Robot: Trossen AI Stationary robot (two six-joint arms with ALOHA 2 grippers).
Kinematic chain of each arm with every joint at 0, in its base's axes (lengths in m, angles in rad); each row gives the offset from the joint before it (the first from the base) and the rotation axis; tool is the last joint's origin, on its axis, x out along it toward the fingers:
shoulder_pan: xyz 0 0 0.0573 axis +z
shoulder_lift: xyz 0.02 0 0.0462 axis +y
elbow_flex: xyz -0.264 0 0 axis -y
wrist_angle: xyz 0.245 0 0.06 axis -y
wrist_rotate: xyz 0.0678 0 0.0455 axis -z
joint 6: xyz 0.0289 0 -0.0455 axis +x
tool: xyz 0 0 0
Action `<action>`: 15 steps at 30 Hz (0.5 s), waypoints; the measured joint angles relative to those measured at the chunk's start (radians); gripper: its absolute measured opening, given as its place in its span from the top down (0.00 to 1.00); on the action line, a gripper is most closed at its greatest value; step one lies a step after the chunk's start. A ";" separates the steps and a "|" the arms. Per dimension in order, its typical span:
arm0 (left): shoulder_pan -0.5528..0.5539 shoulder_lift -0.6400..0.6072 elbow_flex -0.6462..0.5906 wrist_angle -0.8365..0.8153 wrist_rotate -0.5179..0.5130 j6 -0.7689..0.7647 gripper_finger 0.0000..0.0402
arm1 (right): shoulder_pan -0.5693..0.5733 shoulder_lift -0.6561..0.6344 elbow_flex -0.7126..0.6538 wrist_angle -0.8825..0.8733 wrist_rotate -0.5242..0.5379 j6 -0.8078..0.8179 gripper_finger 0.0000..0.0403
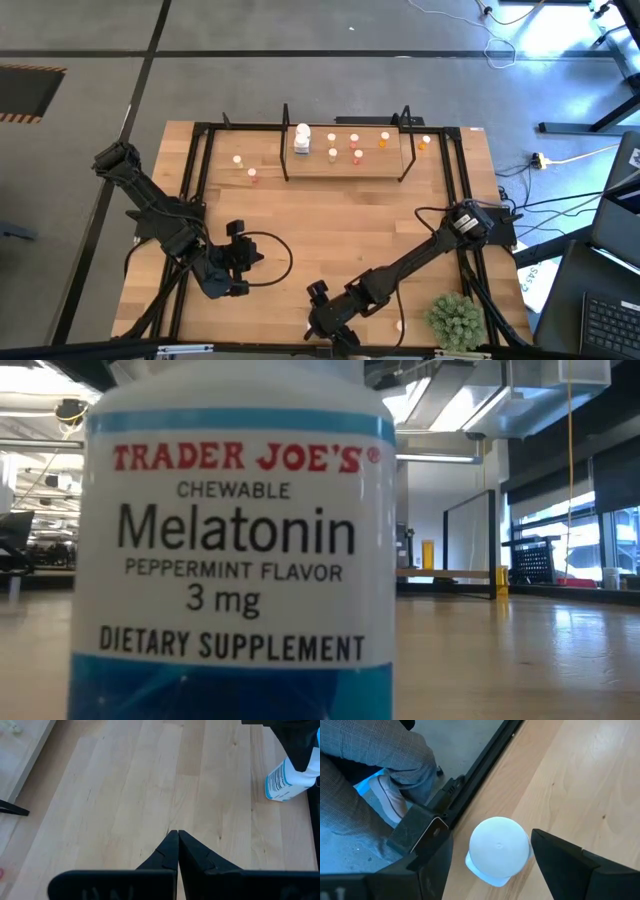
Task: Pick and place medicine bottles onto shelf by color
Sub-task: Put the white pill bottle on the shelf aligned with the other white pill bottles
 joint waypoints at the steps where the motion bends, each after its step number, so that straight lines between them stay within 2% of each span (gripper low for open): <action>1: 0.000 0.000 0.000 0.000 0.000 0.000 1.00 | 0.000 0.000 0.000 0.000 0.000 0.000 0.33; 15: 0.000 0.000 0.000 0.000 0.007 0.000 1.00 | -0.003 0.016 -0.001 -0.012 0.024 0.003 0.33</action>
